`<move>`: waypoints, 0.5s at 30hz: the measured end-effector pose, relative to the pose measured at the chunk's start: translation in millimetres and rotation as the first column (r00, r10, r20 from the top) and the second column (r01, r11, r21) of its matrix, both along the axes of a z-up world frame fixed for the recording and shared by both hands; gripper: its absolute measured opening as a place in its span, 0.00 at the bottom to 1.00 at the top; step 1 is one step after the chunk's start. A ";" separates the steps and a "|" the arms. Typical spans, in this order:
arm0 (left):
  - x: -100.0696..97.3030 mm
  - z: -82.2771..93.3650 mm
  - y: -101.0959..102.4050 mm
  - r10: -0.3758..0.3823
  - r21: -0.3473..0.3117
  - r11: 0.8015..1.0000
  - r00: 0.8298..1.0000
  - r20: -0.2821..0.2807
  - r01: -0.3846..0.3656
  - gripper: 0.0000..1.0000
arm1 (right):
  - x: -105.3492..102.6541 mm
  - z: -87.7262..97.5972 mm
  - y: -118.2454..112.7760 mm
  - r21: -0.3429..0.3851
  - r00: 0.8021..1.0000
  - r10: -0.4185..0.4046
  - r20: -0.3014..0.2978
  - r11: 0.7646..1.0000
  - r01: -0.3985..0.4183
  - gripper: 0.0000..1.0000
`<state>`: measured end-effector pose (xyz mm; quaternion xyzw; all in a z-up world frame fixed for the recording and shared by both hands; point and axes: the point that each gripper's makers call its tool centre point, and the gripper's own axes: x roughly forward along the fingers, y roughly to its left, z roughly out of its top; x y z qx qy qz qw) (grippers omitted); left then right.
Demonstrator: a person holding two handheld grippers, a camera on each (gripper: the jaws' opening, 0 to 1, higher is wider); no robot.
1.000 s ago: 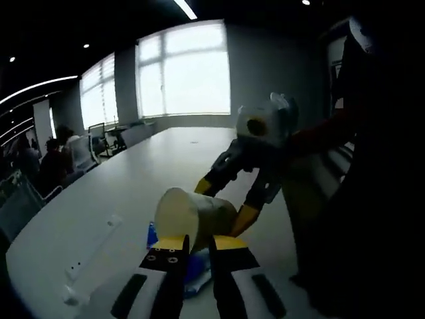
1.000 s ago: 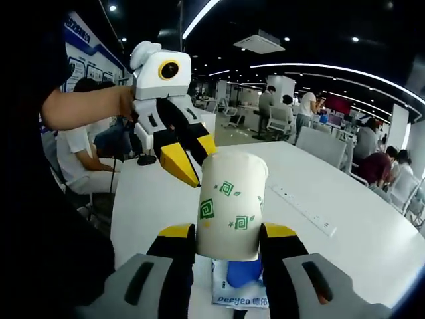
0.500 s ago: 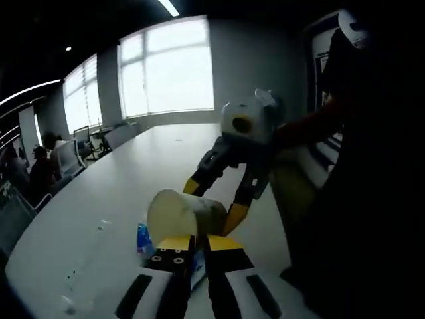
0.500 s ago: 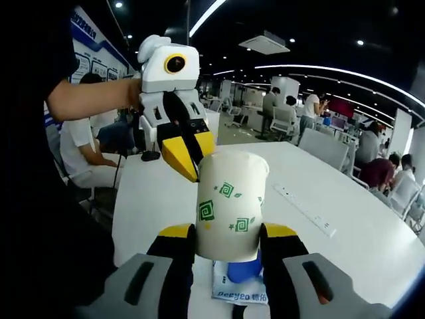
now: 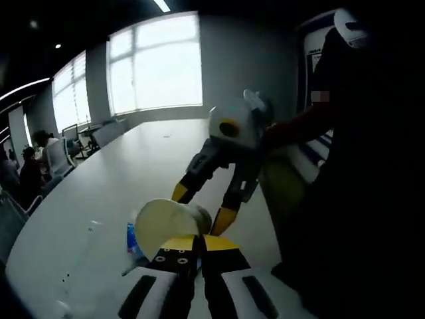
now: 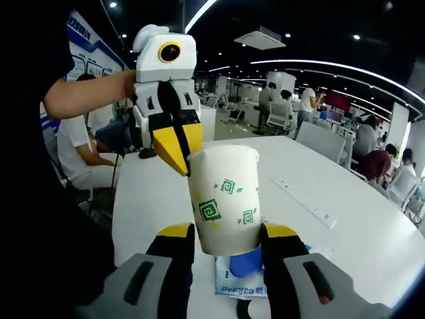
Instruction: Arrange the tabletop items into an orderly group along one side of the table until the central work area is clear of visible clutter.
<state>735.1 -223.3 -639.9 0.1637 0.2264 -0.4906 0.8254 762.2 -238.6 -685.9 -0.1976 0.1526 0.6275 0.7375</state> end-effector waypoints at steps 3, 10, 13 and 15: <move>2.7 -0.2 2.3 -0.001 0.019 1.000 1.000 0.000 0.001 0.00 | 0.4 -1.6 -2.7 0.001 1.000 -0.021 -0.019 1.000 0.021 0.41; 12.4 -10.0 20.1 0.013 0.117 0.993 1.000 -0.020 -0.011 0.00 | 3.9 -3.4 -16.2 0.011 0.993 -0.098 -0.058 0.995 0.099 0.53; 16.8 -16.4 28.8 0.016 0.165 0.986 0.999 -0.029 -0.011 0.00 | 6.4 -3.7 -23.0 0.018 0.987 -0.141 -0.071 0.990 0.143 0.58; 21.0 -19.4 33.4 0.022 0.180 0.984 0.999 -0.035 -0.015 0.00 | 8.2 -5.0 -29.1 0.014 0.981 -0.175 -0.084 0.984 0.177 0.61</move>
